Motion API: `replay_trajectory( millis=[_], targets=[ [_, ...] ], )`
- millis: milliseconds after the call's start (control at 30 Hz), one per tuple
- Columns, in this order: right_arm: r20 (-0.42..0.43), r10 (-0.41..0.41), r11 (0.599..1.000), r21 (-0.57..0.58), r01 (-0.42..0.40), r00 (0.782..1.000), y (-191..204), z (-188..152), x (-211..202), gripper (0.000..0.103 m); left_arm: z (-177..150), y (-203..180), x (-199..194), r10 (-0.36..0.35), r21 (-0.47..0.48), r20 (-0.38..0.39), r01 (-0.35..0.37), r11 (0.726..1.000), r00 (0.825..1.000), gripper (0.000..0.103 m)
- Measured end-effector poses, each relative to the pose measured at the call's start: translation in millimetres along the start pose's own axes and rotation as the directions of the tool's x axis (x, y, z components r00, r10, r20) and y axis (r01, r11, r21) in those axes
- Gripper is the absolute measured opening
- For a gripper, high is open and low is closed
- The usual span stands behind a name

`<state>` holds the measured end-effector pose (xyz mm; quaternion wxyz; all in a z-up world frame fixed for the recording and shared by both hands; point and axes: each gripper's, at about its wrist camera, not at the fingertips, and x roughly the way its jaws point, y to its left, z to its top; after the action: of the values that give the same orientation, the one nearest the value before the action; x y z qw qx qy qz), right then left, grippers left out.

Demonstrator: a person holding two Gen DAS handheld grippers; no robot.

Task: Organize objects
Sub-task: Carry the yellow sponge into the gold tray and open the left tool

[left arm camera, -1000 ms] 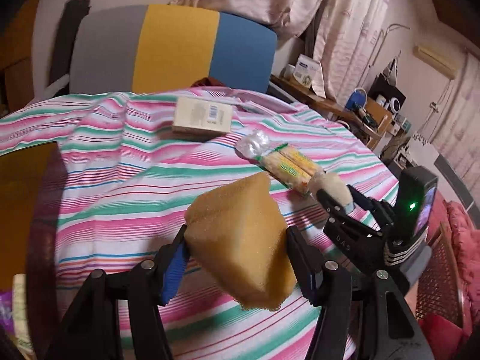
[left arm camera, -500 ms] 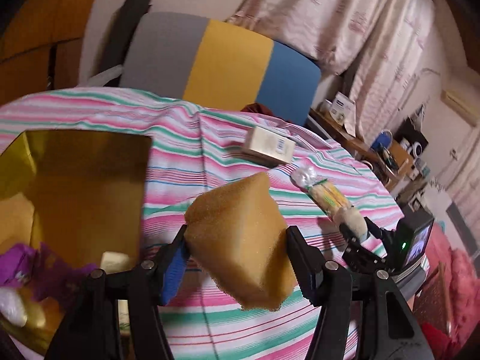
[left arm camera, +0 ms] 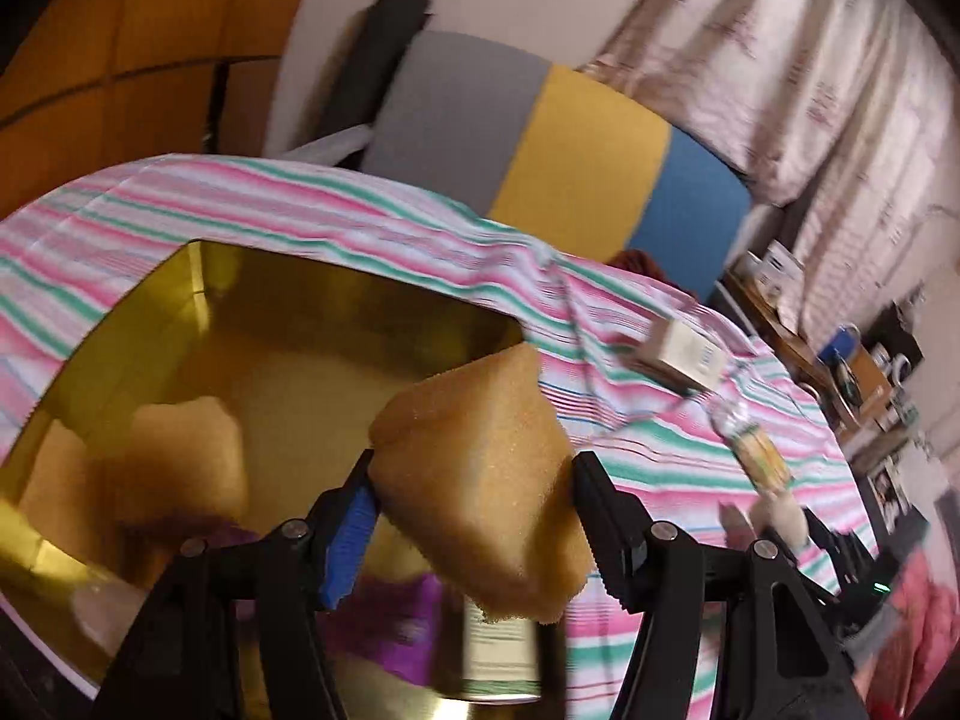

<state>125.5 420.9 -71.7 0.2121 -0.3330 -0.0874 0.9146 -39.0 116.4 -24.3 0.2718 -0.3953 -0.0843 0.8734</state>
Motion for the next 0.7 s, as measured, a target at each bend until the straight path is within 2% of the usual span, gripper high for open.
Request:
replay_trajectory(
  millis=[133, 367, 700],
  targets=[
    [0.011, 0.114, 0.984, 0.136, -0.114, 0.993, 12.4, 10.5, -12.5, 0.054, 12.3, 30.3, 1.6, 0.061, -0.046, -0.008, -0.061, 0.997, 0.998, 0.064],
    [0.061, 0.233, 0.944, 0.224, -0.241, 0.971, 49.7, 30.0, -33.5, 0.054, 29.7, 73.7, 1.3, 0.125, -0.091, -0.014, -0.125, 0.988, 0.992, 0.064],
    [0.108, 0.385, 0.883, 0.246, -0.4, 0.917, 97.7, 45.4, -59.8, 0.054, 54.6, 123.7, 23.8, 0.193, -0.158, -0.062, -0.2, 0.967, 0.979, 0.065]
  ],
)
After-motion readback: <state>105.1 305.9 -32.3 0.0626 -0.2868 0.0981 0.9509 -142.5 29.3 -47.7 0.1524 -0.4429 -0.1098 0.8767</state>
